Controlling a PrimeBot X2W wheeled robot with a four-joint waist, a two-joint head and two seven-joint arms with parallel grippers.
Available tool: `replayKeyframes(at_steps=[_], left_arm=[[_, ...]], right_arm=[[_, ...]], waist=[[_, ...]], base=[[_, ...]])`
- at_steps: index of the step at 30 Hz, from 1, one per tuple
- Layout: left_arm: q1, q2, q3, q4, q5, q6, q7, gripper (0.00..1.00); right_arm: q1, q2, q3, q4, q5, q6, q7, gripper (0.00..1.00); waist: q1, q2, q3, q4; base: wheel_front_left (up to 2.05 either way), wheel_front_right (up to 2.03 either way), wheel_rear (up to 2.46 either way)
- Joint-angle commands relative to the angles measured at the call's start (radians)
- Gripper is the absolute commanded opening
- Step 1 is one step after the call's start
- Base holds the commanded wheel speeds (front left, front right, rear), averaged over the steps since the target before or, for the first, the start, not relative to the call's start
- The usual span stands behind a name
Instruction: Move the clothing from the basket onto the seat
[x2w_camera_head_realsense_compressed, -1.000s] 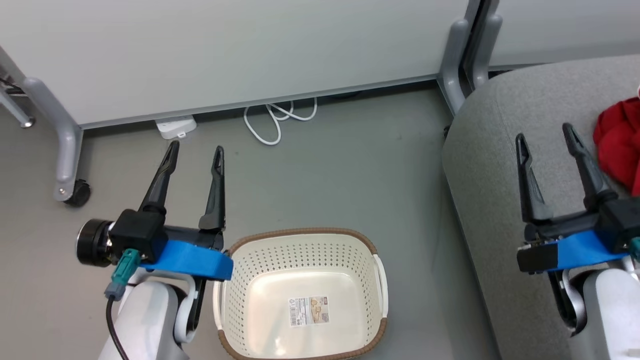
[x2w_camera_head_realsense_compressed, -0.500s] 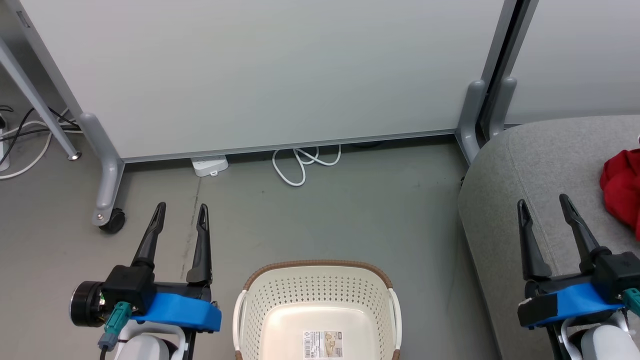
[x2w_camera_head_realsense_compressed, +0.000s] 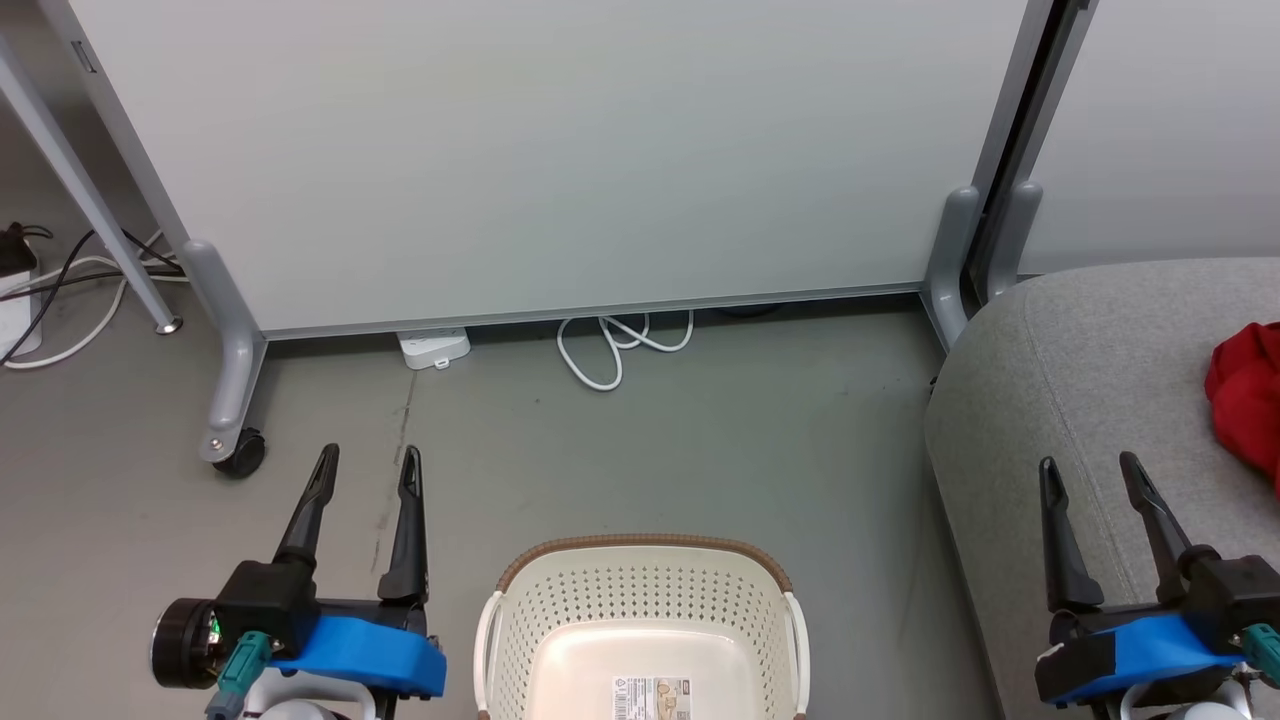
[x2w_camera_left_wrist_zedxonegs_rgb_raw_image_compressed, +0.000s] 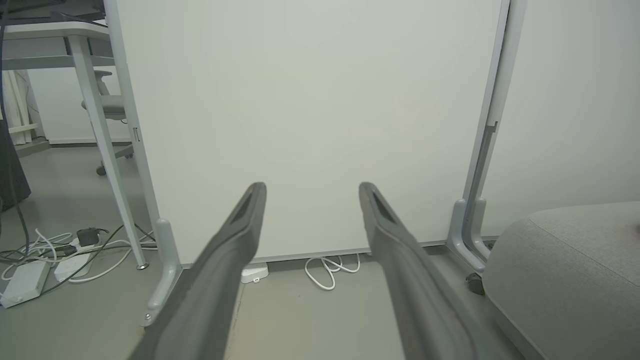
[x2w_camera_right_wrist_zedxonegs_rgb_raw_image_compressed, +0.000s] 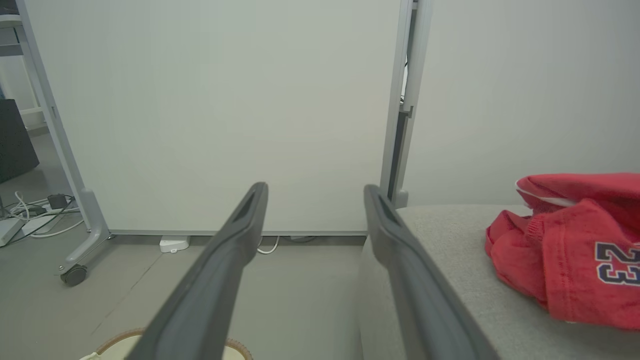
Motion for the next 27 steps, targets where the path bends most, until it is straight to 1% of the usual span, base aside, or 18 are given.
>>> replayKeyframes(at_steps=[1,12,13,17,26,27], left_arm=[[0.013,-0.001,0.003,0.004,0.003,-0.003,-0.003,1.0],[0.011,-0.006,0.0,0.017,0.01,-0.011,-0.003,1.0],[0.013,-0.006,-0.001,0.017,0.007,-0.004,0.0,0.0],[0.046,-0.007,-0.005,0.052,0.007,-0.004,0.005,0.0],[0.035,-0.007,0.015,0.048,-0.178,-0.005,0.049,0.0],[0.035,-0.007,0.015,0.048,-0.178,-0.005,0.049,0.0]], right_arm=[[0.013,0.004,-0.001,0.002,0.008,0.0,-0.004,1.0],[0.018,0.014,0.002,0.005,0.004,0.0,-0.004,1.0],[0.004,0.011,0.001,0.008,0.001,0.0,0.0,0.0],[0.016,0.016,0.002,0.043,0.0,0.0,0.005,0.0],[0.0,0.017,-0.006,0.05,0.19,0.0,0.059,0.0],[0.0,0.017,-0.006,0.05,0.19,0.0,0.059,0.0]], waist=[[0.0001,-0.0001,-0.001,-0.001],[0.0001,-0.0001,0.001,-0.002],[0.0001,-0.0001,0.001,-0.002],[0.0001,-0.0001,0.001,-0.002],[0.0001,-0.0001,0.003,-0.01],[0.0001,-0.0001,0.003,-0.01]], base=[[0.0,0.0,0.0],[0.0,0.0,0.0],[0.0,0.0,0.0],[0.0,0.0,0.0],[0.0,0.0,0.0],[0.0,0.0,0.0]])
